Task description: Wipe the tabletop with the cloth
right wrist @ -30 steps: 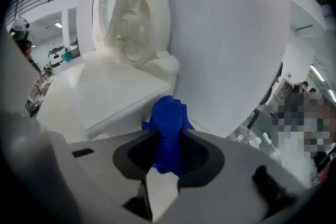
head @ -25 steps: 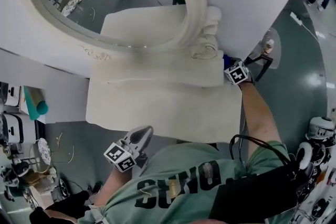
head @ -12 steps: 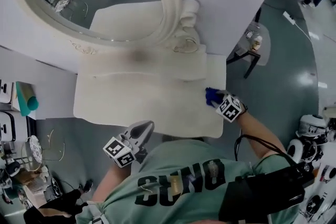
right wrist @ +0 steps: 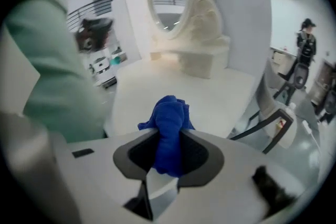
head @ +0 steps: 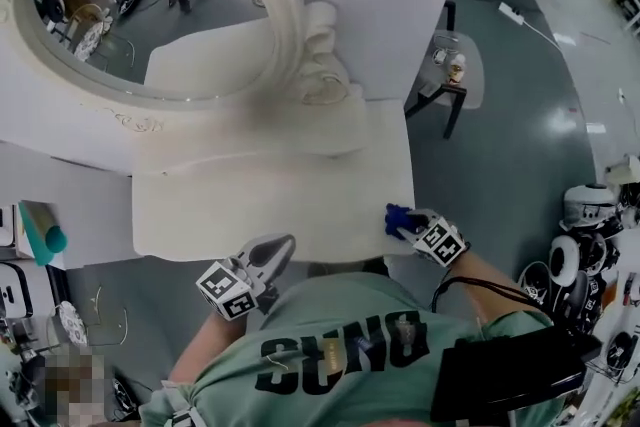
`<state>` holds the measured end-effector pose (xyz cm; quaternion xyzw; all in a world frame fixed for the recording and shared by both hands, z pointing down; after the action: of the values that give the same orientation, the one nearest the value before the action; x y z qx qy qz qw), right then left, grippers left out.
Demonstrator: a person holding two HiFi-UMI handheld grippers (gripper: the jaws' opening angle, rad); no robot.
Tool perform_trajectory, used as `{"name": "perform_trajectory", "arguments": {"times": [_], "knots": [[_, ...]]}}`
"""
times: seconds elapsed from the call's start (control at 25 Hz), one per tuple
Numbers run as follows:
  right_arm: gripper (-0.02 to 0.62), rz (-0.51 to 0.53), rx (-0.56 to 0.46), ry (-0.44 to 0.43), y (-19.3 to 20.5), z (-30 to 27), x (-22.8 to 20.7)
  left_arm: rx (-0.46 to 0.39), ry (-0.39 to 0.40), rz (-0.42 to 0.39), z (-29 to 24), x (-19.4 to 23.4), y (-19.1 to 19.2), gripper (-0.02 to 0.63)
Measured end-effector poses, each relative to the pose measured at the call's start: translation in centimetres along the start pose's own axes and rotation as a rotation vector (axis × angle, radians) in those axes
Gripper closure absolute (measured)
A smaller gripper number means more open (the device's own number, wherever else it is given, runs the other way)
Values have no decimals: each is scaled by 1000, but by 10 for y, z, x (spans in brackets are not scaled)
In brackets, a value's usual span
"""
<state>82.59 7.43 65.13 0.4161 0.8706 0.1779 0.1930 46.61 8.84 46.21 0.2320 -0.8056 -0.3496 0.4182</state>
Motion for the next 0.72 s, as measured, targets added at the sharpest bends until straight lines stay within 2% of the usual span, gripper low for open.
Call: {"name": "perform_trajectory", "arguments": {"times": [0.08, 0.2, 0.32, 0.44, 0.52, 0.6, 0.72], "knots": [[489, -72, -67, 123, -32, -7, -82, -5, -35, 11, 3, -1, -1, 604], [490, -114, -95, 277, -83, -16, -189, -20, -112, 44, 10, -5, 3, 604], [489, -142, -91, 316, -127, -26, -252, -42, -193, 79, 14, -12, 7, 604], [489, -178, -72, 311, -140, -41, -284, -57, -248, 122, 13, -15, 14, 604], [485, -197, -83, 272, -144, -46, -292, -65, -268, 141, 11, -16, 19, 604], [485, -200, -82, 238, -148, -45, -293, -68, -272, 150, 6, -17, 22, 604], [489, -154, -32, 236, -146, -39, -276, -64, -243, 145, -8, -20, 21, 604]]}}
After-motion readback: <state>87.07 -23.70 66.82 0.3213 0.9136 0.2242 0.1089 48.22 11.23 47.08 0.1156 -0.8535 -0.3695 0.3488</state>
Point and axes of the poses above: the fingertips, and each gripper's own axes: z backward along the fingers, x to its left, y out of its underside, the point moved 9 cm from there along z, backward along the fingers, and after that the axes turned 10 degrees about x, right-handed, at the moved point
